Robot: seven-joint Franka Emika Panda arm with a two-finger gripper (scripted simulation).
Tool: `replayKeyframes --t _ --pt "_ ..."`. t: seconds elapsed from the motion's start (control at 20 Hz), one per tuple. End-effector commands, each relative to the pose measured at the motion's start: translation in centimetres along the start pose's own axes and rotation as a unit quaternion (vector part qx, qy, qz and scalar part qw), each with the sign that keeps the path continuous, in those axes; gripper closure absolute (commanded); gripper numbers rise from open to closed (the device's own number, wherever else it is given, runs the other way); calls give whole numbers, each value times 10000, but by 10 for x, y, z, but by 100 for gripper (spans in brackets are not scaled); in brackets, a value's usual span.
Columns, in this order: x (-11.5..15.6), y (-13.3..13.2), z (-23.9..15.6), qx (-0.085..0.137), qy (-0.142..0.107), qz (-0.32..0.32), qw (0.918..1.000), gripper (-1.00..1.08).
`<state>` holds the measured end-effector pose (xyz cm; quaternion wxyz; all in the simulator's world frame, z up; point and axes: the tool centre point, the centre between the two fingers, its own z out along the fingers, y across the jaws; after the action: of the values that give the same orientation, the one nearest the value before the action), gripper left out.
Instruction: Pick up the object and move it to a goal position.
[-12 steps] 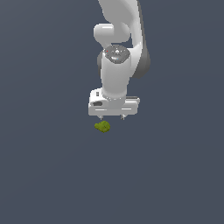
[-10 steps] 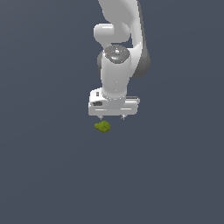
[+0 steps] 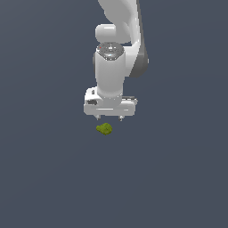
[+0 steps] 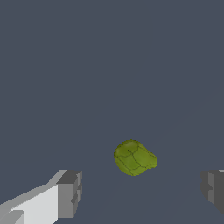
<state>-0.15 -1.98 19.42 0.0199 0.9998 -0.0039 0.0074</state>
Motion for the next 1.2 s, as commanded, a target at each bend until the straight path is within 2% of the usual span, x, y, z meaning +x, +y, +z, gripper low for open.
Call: replayKeyframes --t 0.0,0.35,0.7,0.9,1.15 --pt "0 0 0 1 -2 17 10000 -92" --pt "-2 2 5 3 -8 -190 9998 -92" --pt "-7 7 19 12 -22 -694 9976 -92" --pt "-11 11 30 23 -31 -1117 9937 -92" --pt "-18 17 46 48 -40 -1733 9849 -92"
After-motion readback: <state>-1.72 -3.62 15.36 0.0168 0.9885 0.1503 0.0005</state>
